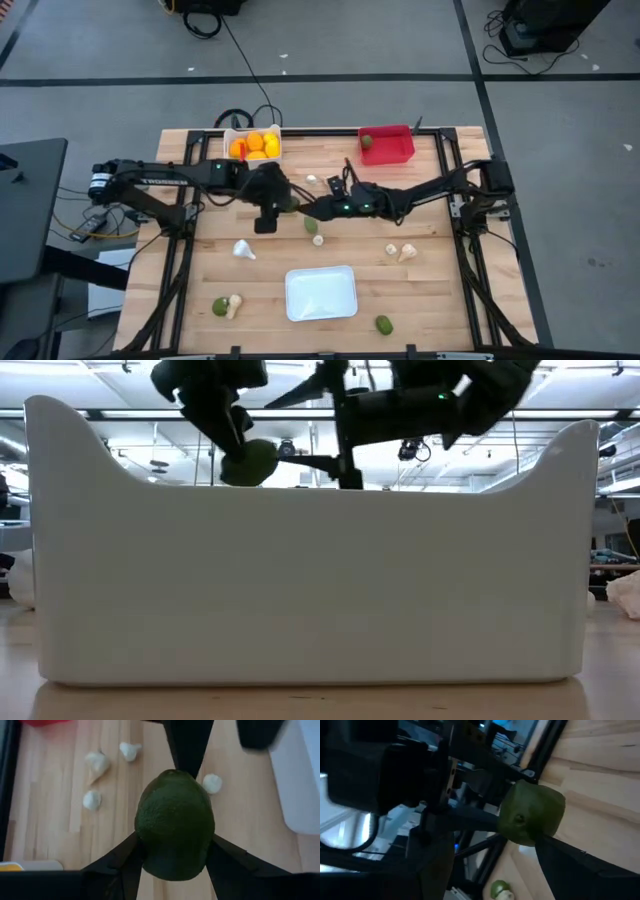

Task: Sort produce into baskets
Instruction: Put the green lime into the red bin

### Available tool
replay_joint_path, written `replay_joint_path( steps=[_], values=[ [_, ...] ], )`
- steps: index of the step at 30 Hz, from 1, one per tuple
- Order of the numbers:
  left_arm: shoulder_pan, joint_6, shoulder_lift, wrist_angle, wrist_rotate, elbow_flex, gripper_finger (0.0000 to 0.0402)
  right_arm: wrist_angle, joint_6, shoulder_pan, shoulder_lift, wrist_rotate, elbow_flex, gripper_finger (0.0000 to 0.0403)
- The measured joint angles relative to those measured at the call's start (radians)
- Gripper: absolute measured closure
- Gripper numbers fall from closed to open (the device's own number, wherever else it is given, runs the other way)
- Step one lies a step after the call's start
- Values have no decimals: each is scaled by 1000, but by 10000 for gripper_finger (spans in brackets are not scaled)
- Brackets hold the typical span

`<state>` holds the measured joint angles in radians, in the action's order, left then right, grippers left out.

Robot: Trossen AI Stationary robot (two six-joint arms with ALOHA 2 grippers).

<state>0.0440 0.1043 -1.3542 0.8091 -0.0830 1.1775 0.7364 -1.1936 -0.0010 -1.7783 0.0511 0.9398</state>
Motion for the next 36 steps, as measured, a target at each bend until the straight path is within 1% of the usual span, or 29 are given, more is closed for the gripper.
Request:
replay_joint_path(
  steps=[3, 6, 8, 10, 13, 17, 22, 26, 31, 34, 36],
  values=[
    [0, 0, -15, 24, -4, 5, 207, -98, 15, -10, -26, -3, 66, 104],
    [1, 0, -19, 31, -10, 5, 207, -215, 17, -20, -36, -2, 124, 100],
    [1, -3, -20, 26, -11, 5, 207, -298, 17, -22, -34, 26, 151, 103],
    [1, -6, -20, 17, -11, 5, 207, -342, 18, -26, -26, 46, 157, 107],
    [0, -9, -19, -2, 19, 10, 207, -341, 23, -44, -28, 62, 158, 111],
    [-2, -17, -19, -12, 22, 11, 206, -345, 19, -55, -28, 74, 158, 112],
    [0, -26, -19, -16, 4, 11, 206, -345, 19, -54, -28, 40, 158, 112],
    [3, -22, -19, -15, -32, 10, 206, -347, 19, -47, -28, 21, 158, 112],
    [6, -19, -19, -20, -43, 10, 206, -345, 25, -46, -31, -33, 158, 112],
    [10, -28, -19, -59, -47, 9, 206, -343, 28, -47, -31, -26, 158, 114],
    [8, -29, -19, -82, -31, 8, 206, -342, 28, -47, -31, -25, 157, 122]
  ],
)
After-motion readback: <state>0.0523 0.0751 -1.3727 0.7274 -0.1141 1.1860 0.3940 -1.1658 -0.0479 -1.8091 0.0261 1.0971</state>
